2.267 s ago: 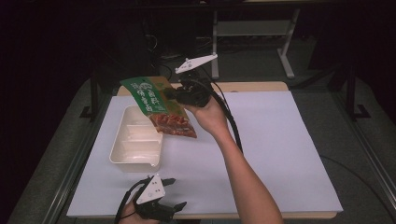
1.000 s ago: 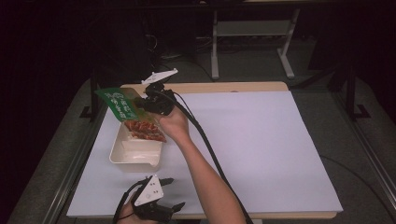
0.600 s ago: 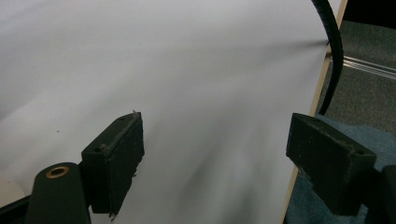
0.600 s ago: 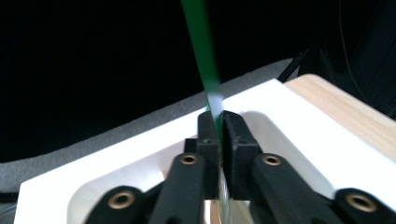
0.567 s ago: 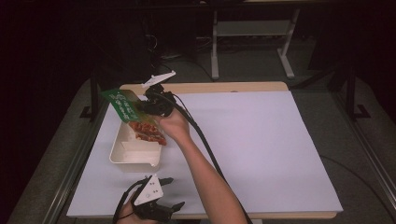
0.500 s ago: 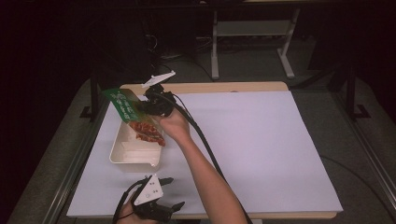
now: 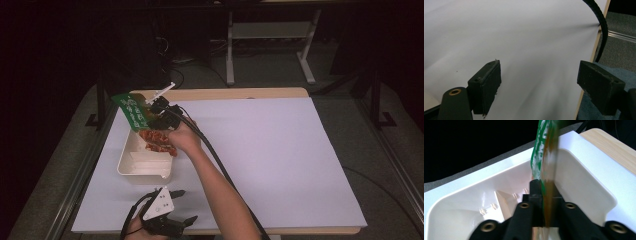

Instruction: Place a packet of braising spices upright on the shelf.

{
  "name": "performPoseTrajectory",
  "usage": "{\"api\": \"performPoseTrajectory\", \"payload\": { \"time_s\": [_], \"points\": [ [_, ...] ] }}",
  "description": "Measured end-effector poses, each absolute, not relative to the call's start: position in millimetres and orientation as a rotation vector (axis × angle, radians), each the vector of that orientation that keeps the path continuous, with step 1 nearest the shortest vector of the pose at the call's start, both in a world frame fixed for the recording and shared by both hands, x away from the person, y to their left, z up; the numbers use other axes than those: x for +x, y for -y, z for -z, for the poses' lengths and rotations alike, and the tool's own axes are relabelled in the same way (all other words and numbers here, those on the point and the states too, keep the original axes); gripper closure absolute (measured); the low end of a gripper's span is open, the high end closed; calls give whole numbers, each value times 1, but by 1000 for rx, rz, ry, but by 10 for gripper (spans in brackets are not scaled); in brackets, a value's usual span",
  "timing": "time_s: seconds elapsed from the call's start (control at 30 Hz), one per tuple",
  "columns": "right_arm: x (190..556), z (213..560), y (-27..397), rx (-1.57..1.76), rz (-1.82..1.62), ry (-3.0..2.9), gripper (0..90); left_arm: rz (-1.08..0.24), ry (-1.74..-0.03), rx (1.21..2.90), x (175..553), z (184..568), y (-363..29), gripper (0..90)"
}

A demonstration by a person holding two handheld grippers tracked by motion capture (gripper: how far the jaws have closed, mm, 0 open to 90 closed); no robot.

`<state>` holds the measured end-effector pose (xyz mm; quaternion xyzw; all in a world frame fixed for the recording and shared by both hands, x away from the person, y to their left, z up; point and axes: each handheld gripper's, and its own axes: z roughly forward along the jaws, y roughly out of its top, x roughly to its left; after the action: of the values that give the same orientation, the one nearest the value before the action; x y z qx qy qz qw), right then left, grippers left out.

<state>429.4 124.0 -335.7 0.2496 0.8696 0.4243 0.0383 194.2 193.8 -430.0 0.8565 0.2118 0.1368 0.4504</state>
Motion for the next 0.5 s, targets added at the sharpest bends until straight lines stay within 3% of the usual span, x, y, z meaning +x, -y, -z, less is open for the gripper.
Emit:
{"api": "performPoseTrajectory", "payload": {
  "time_s": [0.5],
  "points": [
    [415,326,-115,759,-1460,-2595,895,-335,-515,2120,193,429,-192,187]
  ]
}}
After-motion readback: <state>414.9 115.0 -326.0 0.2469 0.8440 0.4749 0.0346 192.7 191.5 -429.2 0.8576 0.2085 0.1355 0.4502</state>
